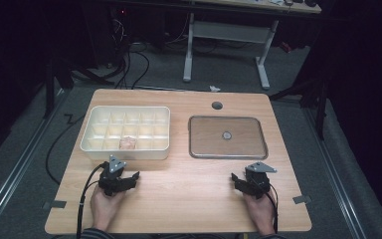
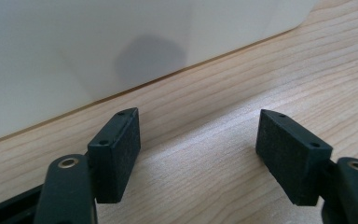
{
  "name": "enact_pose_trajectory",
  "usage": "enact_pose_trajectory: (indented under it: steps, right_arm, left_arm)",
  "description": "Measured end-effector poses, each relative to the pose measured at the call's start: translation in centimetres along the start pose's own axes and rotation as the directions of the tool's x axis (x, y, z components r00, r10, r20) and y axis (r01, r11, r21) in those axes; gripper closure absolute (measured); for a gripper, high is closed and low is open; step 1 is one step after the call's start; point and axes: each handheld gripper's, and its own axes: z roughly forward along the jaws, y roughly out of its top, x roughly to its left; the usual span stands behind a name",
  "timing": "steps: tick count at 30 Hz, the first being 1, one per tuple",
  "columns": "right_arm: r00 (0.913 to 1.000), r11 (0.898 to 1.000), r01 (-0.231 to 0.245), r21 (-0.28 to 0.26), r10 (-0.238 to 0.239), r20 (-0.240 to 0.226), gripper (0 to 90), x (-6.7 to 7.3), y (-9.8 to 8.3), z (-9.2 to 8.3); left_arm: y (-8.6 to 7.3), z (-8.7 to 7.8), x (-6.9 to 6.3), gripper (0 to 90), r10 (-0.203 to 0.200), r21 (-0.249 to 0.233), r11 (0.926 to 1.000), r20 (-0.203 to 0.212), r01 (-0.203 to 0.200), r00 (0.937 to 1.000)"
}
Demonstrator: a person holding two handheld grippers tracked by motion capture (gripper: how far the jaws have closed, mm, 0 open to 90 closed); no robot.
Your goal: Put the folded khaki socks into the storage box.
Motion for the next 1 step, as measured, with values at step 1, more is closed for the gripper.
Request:
enact_pose_trajectory:
  steps: [1]
  right_arm:
    - [1.0000, 1.000, 0.000, 0.000, 0.000, 0.000, 38.2, 0.00, 0.00, 0.00]
  left_arm:
    - [0.00, -0.01, 0.00, 31.2, 0.000, 0.001, 1.0000, 0.001, 0.000, 1.0000]
